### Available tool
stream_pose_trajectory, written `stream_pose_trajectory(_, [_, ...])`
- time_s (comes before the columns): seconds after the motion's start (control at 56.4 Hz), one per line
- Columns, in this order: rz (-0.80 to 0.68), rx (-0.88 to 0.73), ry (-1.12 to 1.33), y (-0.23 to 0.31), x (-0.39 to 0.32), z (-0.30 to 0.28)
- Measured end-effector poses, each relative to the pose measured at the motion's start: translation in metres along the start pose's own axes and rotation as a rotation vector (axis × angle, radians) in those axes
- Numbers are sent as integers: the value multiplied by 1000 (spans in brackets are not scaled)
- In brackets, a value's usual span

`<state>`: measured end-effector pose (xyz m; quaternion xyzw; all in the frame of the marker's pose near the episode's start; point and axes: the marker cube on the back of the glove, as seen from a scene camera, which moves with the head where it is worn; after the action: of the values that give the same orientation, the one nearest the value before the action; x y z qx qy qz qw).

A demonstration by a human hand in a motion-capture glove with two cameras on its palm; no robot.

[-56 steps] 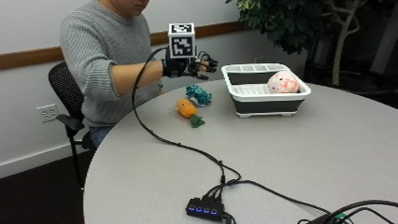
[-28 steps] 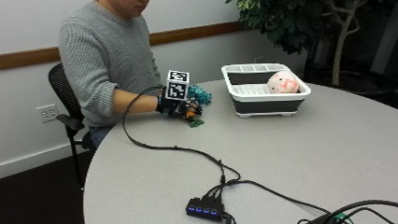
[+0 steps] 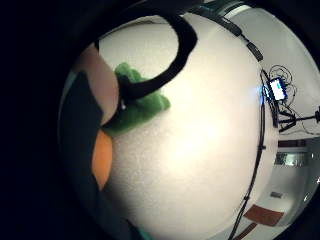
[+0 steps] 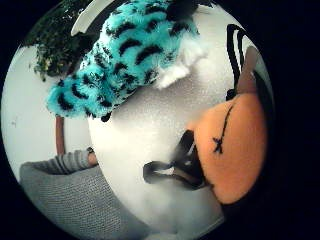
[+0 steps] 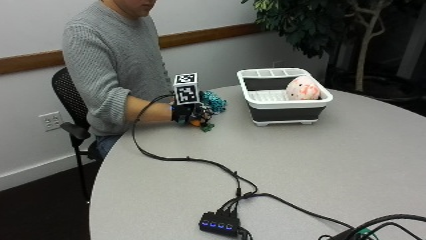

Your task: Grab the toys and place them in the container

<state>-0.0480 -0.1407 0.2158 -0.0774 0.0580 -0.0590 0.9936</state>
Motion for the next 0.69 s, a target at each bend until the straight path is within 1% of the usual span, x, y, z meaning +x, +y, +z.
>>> stream_pose_trajectory(0.071, [-4,-14,2,-6,0,-7])
stream_pose_trajectory(0.142, [-14,-1,-5,-22,3,-31])
stream_pose_trajectory(0.248, [13,95,-52,-66,24,-110])
stream_pose_trajectory(0.319, [2,155,-94,-92,37,-160])
stream_pose_trajectory(0.408, [26,194,-73,-121,44,-202])
stream_pose_trajectory(0.514, [23,205,-90,-149,41,-223])
stream_pose_trajectory(0.692, [66,162,-114,-204,17,-206])
